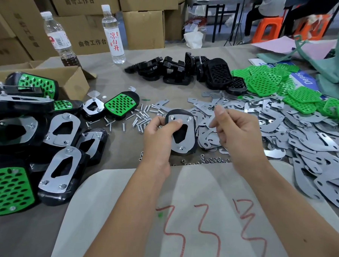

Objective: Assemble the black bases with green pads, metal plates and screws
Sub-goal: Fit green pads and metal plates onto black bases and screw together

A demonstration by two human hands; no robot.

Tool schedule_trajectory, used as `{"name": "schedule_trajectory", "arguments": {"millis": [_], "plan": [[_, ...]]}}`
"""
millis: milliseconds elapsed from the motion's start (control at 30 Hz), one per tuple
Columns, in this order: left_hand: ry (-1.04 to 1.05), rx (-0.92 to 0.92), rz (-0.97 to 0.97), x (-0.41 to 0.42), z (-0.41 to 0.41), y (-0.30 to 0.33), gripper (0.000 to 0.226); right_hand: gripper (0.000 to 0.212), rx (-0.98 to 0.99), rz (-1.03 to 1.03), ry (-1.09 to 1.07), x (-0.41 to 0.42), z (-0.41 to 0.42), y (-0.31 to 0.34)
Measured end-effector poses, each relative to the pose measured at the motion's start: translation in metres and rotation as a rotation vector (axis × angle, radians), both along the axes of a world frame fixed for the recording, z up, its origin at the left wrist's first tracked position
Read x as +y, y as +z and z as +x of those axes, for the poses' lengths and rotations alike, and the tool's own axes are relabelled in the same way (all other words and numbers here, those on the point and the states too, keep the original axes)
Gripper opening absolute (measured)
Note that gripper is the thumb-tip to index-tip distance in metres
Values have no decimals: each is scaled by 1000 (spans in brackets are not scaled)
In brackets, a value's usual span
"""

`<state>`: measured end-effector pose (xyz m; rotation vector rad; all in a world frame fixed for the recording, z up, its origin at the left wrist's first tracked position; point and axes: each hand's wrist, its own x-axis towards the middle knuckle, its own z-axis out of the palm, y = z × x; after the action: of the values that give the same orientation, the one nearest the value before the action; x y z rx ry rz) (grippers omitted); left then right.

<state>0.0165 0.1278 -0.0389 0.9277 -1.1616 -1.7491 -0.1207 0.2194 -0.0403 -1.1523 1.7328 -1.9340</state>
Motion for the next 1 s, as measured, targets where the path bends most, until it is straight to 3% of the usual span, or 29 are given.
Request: {"name": "schedule_trajectory", "arguments": {"millis": [133, 267, 400, 633, 867, 1000], "plan": [[21, -66, -176, 5, -3, 2, 28, 29, 526, 229, -69, -1, -1, -3], [-2, -151, -300, 9, -3, 4, 38, 24, 732, 358, 2, -2, 4, -3], [-67, -252, -377, 7, 1, 3, 44, 17, 773, 377, 40, 0, 5, -3], [-122, -206, -333, 6, 3, 8, 58, 23, 796, 307, 66, 0, 8, 2], [-159, -165, -348, 6, 5, 8, 42, 27, 742, 286, -52, -2, 20, -1], [-65, -187, -358, 0, 6, 9, 41, 24, 634, 296, -26, -4, 15, -1]]}}
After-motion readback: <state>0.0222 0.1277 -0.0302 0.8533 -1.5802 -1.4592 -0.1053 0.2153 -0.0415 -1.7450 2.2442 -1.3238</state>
